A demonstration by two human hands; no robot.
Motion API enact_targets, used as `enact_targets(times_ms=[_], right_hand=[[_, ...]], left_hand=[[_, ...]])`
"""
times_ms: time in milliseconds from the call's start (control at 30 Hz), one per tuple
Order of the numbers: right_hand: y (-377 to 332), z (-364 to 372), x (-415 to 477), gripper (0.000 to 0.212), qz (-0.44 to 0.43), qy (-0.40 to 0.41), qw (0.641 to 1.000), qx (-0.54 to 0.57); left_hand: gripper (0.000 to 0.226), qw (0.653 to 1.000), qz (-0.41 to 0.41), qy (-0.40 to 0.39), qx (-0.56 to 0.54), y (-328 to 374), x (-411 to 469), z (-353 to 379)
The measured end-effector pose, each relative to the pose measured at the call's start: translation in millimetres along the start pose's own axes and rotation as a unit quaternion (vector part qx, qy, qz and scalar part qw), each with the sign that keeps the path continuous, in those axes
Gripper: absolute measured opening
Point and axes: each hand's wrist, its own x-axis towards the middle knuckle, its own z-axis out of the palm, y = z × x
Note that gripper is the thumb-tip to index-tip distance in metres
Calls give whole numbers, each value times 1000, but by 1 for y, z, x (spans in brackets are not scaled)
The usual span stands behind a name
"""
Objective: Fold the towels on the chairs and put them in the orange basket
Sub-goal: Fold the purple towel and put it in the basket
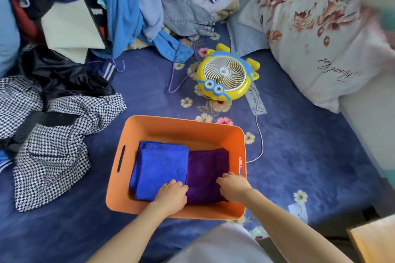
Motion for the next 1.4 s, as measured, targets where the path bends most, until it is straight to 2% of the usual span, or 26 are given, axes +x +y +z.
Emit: enact_targets(times_ms=[233, 367, 400, 467, 533, 700, 767, 800, 867, 933, 1000, 1100, 1200, 1300, 1400], right_hand=[[-1, -13, -59, 33, 52, 106, 993, 10], [-4, -28, -110, 27, 94, 216, 972, -7], [-3, -32, -126, 21, 102, 259, 960, -13], [2, -34, -148, 10, 121, 257, 958, -43], [13, -32, -168, 11, 162, 251, 952, -58], [28, -58, -218, 10, 183, 335, 919, -99], [36, -67, -234, 13, 198, 355, 909, -94], [39, -71, -242, 20, 197, 341, 916, -81], [48, -80, -256, 35, 195, 353, 912, -71], [56, -89, -268, 41, 193, 375, 903, -77], [64, -99, -275, 40, 183, 396, 896, -83], [83, -109, -278, 36, 162, 406, 893, -105], [103, -122, -271, 37, 128, 414, 893, -124], [120, -137, -261, 38, 81, 419, 892, -148], [129, -152, -242, 38, 21, 421, 890, -176]], left_hand=[[37, 995, 10, 86, -47, -14, -40, -30], [41, 983, 61, 170, -36, -6, -55, -65], [41, 977, 80, 194, -22, 0, -60, -76], [40, 964, 111, 241, 4, 13, -66, -96], [38, 947, 143, 287, 25, 30, -75, -118], [32, 894, 221, 388, 33, 65, -102, -163], [40, 873, 247, 421, 27, 73, -106, -176], [44, 869, 253, 425, 25, 76, -107, -181], [38, 866, 251, 431, 26, 88, -112, -190], [29, 855, 253, 452, 29, 100, -116, -200], [24, 857, 244, 453, 34, 108, -118, -207], [34, 849, 227, 477, 25, 123, -119, -215], [28, 853, 170, 492, -18, 131, -119, -219], [32, 861, 94, 499, -28, 133, -122, -214], [31, 852, 32, 519, -58, 129, -130, -197]])
